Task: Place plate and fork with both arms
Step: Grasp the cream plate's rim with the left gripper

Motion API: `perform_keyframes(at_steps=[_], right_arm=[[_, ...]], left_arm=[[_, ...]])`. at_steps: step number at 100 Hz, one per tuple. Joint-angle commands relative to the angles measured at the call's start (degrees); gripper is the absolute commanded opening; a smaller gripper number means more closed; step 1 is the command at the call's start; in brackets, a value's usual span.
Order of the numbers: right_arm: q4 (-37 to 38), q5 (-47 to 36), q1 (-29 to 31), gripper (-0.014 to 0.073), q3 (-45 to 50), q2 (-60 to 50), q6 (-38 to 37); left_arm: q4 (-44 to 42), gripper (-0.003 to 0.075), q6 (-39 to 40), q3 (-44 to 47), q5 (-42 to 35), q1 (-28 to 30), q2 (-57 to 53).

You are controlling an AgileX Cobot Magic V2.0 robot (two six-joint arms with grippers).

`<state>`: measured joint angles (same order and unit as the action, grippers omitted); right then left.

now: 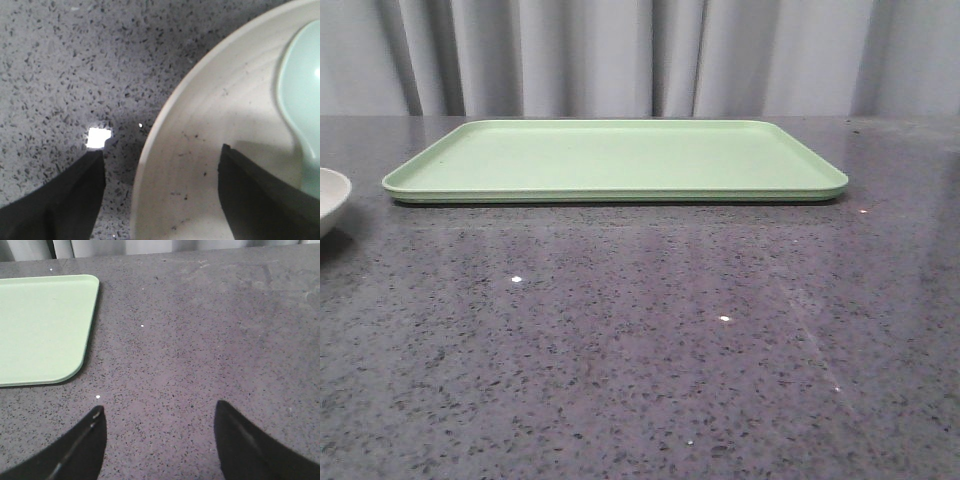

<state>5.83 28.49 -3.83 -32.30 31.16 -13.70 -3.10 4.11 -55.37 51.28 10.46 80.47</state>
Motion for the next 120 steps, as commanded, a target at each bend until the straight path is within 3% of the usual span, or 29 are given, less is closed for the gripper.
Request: perform_keyframes(at_steps=[1, 14, 38, 56, 91, 120], right_arm=[[0.26, -4.49, -0.04, 0.0476, -1.99, 0.56, 0.56], [0.26, -4.49, -0.04, 0.0476, -1.99, 0.56, 0.56], [0.26, -4.49, -0.04, 0.0476, -1.99, 0.56, 0.56], [0.26, -4.49, -0.04, 0.0476, -1.99, 0.56, 0.56], [0.26, -4.56, -0.04, 0.0476, -1.99, 0.56, 0.56], [0.26, -4.95, -0.04, 0.0476, -1.99, 0.56, 0.56]], left_arm=[[0.31, 0.0456, 0.07, -1.76, -2.19, 0.11, -1.26], [0.31, 0.037, 0.07, -1.76, -2.19, 0.11, -1.26], [0.31, 0.0112, 0.07, -1.76, -1.57, 0.11, -1.26], [0.31, -0.002, 0.07, -1.76, -1.23, 0.11, -1.26], [2.37, -0.002, -0.17, -1.76, -0.14, 1.15, -1.93], [13.55, -0.002, -10.21, -1.82, 2.02, 7.8, -7.56]])
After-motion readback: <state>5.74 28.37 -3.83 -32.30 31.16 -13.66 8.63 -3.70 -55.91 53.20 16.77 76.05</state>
